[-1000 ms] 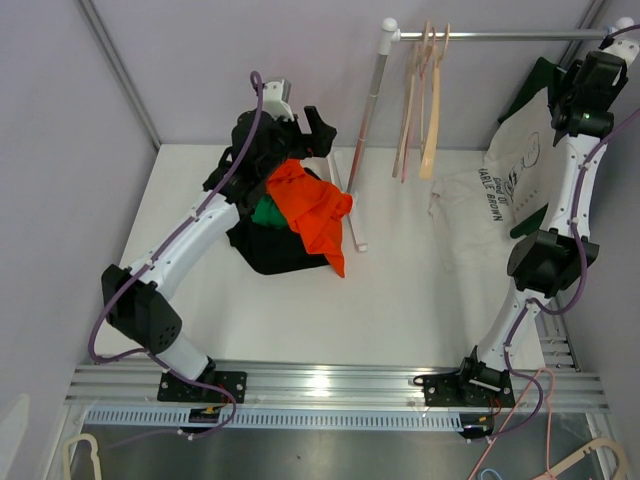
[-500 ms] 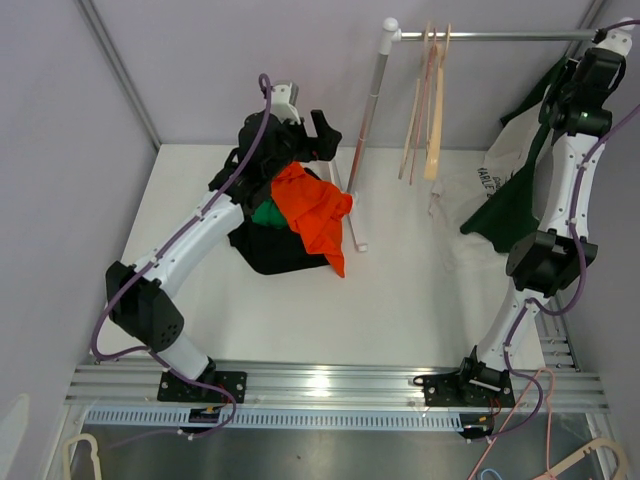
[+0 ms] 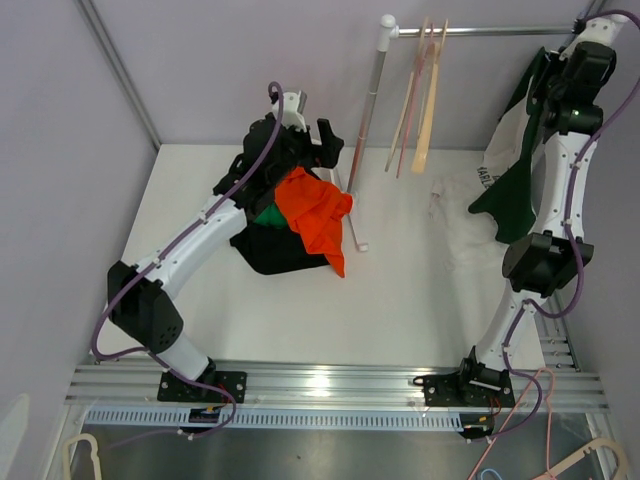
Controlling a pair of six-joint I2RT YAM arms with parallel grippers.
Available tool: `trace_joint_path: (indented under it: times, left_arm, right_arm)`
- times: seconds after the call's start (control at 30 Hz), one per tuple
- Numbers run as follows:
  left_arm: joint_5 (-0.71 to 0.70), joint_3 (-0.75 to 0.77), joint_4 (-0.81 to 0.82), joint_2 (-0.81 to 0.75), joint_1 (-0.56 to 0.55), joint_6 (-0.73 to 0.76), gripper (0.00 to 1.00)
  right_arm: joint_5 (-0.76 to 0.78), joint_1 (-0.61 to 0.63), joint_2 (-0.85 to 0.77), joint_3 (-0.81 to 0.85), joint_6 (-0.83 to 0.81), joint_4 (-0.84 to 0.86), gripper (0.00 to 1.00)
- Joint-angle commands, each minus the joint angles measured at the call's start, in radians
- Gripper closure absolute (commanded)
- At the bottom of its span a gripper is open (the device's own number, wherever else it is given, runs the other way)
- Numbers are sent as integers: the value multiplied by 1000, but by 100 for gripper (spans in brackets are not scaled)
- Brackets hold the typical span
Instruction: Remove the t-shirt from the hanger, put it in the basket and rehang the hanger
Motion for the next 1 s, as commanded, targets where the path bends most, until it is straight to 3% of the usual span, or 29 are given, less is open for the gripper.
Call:
trace_joint_path:
  times: [0.0,0.17,0.23,0.63,0.7,0.8,0.97]
  left_arm:
    - [-59,12,61,-56,-9,63,0]
    - [-209,19,58,-73,-9,46,0]
    - [-231,16,52,-89,-9,39,1]
    - [-64,-78,139,-218,-8,-4,1]
    - [-16,-81,139,-223,-9,5,1]
    - [1,-122,168,-249,-9,-6,0]
    - [73,-170,196,-290,-11,-4,1]
  right_arm:
    - [-30,71,-102,67,-88,117,100]
    - [-82,90,-166,23,-69,123,100]
    - [-32,131,-191,-7,-92,146,100]
    - [-55,172,-249,-25,-11,60,100]
    - [0,192,-263,-42,22,20,100]
    - [189,254,-329,-144,33,32,100]
    - [160,261,-447,-307,53,77,100]
